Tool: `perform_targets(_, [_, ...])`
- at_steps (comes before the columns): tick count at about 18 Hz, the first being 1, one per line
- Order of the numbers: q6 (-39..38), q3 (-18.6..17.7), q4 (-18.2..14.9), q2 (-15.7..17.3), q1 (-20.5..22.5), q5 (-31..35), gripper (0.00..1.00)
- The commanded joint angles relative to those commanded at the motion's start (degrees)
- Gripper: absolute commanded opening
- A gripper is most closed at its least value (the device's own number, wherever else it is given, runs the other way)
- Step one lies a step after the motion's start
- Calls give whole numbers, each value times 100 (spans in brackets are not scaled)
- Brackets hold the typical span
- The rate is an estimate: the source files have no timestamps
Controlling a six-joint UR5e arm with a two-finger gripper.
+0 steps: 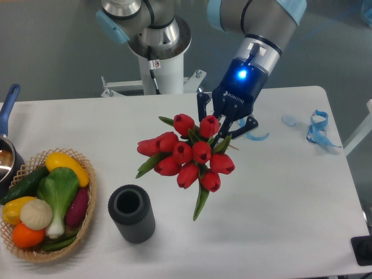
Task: Insert the flowers into the vase
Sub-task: 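Carry the red tulip bunch in the gripper toward the grey vase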
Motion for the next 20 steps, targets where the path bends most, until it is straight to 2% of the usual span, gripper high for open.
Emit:
perform_targets(1, [0,-52,114,9,0,0,10])
perform_targets(14, [35,114,150,-193,-79,-325,10])
perform_targets(17, [201,123,211,-413,-79,-921,10])
perform_targets(20, [325,62,220,-439,-123,-1641,9])
